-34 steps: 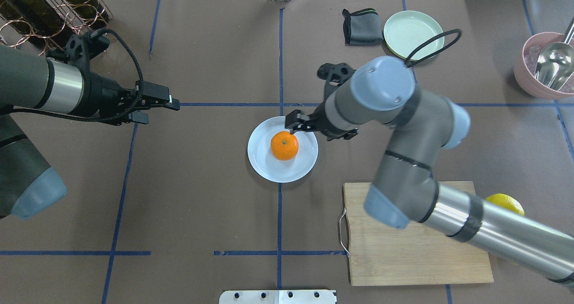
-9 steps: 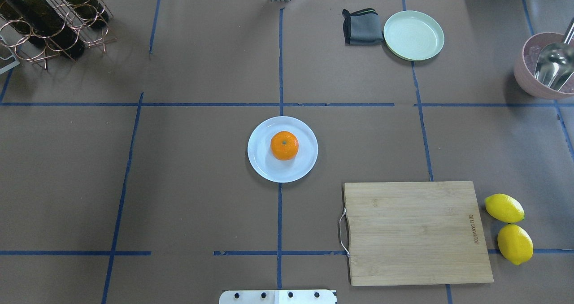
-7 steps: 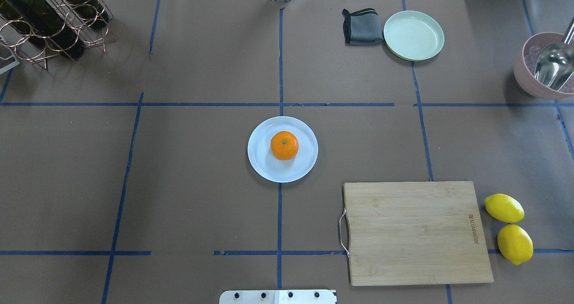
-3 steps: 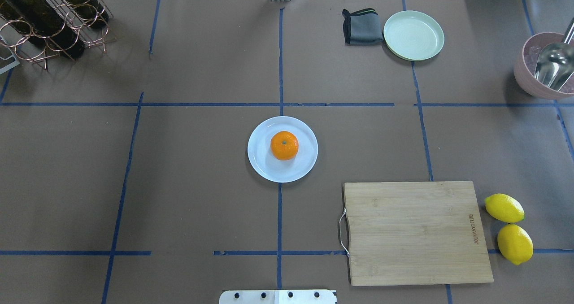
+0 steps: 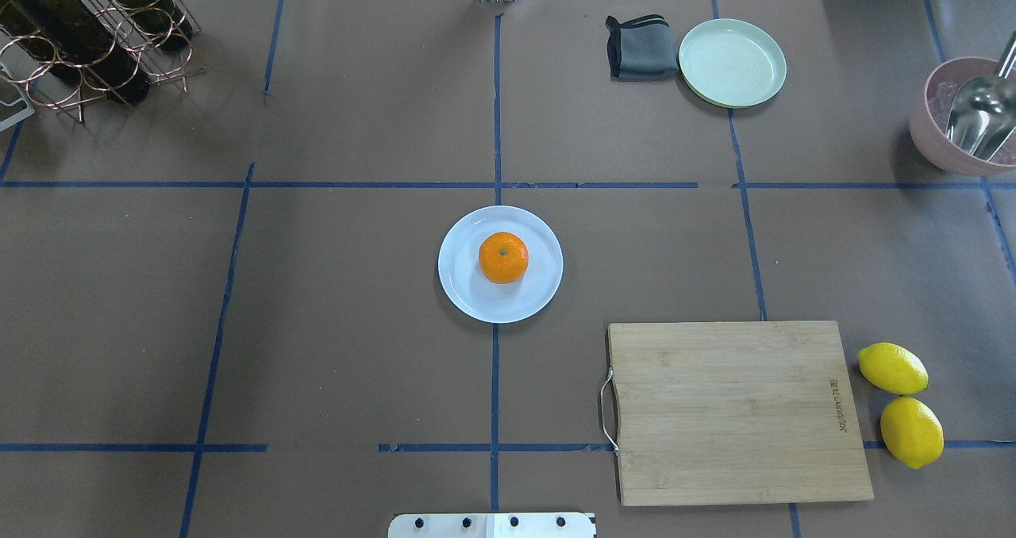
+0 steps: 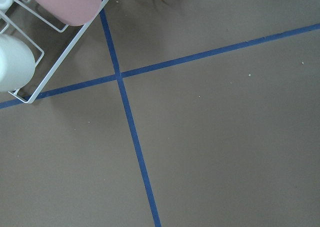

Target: Pick orange to plate

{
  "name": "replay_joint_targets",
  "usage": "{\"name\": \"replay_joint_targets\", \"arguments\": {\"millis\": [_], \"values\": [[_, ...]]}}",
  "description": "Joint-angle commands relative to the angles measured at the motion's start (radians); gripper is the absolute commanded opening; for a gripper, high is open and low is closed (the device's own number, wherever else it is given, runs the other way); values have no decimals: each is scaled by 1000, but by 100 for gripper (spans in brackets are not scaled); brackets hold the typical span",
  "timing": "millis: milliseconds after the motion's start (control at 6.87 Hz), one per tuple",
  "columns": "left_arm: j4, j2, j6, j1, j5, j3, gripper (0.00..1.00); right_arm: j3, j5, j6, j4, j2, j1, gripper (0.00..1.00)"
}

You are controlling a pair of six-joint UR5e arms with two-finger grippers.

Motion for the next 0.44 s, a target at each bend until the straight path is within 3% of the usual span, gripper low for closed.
{"name": "replay_joint_targets", "arguments": {"millis": [0,291], "values": [[16,-7,1,1,1,7,100,3,0,1,0,1,0,100],[16,-22,1,-1,1,9,100,2,0,2,0,0,0,100]]}}
